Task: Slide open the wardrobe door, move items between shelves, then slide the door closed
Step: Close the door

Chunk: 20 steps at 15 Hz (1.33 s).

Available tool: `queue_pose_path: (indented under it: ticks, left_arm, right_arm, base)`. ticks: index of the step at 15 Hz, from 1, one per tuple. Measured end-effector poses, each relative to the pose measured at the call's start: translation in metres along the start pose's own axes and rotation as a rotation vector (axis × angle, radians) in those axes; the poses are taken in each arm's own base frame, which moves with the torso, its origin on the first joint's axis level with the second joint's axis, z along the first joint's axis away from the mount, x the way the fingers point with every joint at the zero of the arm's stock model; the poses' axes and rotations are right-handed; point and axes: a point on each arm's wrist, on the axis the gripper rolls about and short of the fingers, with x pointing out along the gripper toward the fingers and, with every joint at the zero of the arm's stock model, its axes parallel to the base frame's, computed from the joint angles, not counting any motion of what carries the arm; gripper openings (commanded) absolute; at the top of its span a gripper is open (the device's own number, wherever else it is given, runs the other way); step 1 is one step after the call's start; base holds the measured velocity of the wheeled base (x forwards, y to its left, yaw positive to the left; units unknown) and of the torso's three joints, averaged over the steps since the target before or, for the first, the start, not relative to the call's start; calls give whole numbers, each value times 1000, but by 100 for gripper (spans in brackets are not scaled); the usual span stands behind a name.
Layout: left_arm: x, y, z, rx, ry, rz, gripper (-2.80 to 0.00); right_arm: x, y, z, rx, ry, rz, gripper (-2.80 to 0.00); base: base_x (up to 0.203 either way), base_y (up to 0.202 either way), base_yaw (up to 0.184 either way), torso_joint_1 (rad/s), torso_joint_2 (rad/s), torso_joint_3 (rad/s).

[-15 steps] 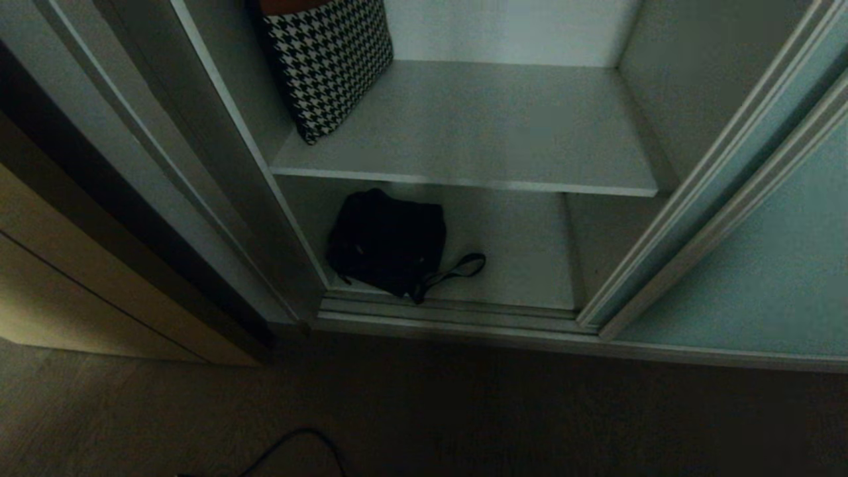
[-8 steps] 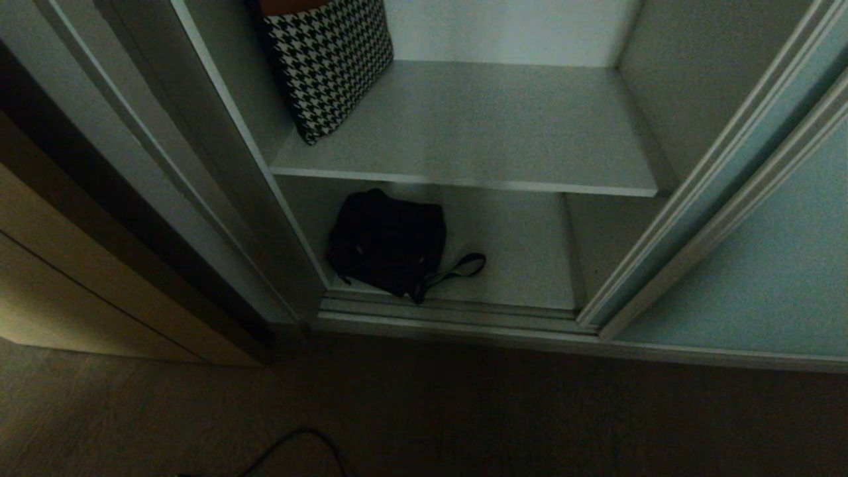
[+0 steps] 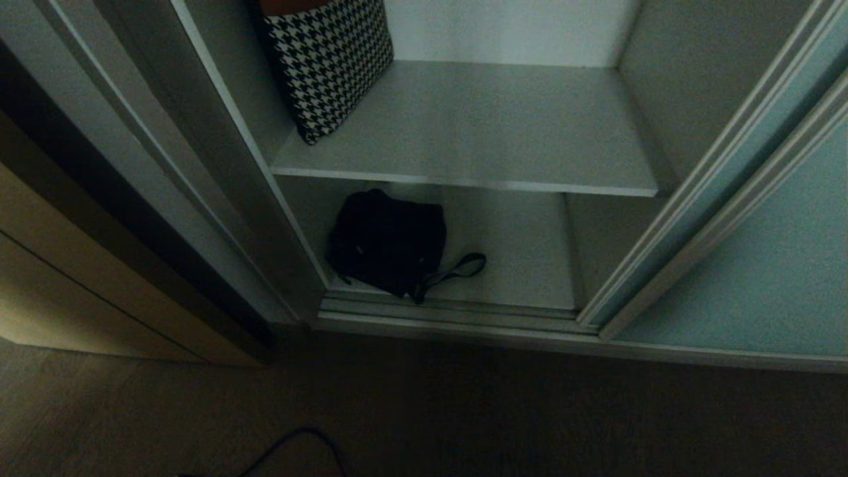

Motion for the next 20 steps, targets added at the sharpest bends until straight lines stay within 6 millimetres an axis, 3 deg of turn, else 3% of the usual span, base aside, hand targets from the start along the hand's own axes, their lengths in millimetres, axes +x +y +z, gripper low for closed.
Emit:
queue_pose_path:
  ticks: [6,13,20]
  left_arm:
    - [0,0,0,-1,0,0,-280]
    - [0,0,0,-1,0,0,-280]
    - [0,0,0,-1,1,0,-280]
  right_arm:
    - [-4,0,9,-10,10,-14,-280]
    - [-49,2,151,110,-97,-5,-280]
    - [-52,2,253,180,-104,31,-280]
  base:
    - [0,0,0,0,0,0]
    - [0,0,0,0,0,0]
    - [0,0,0,0,0,0]
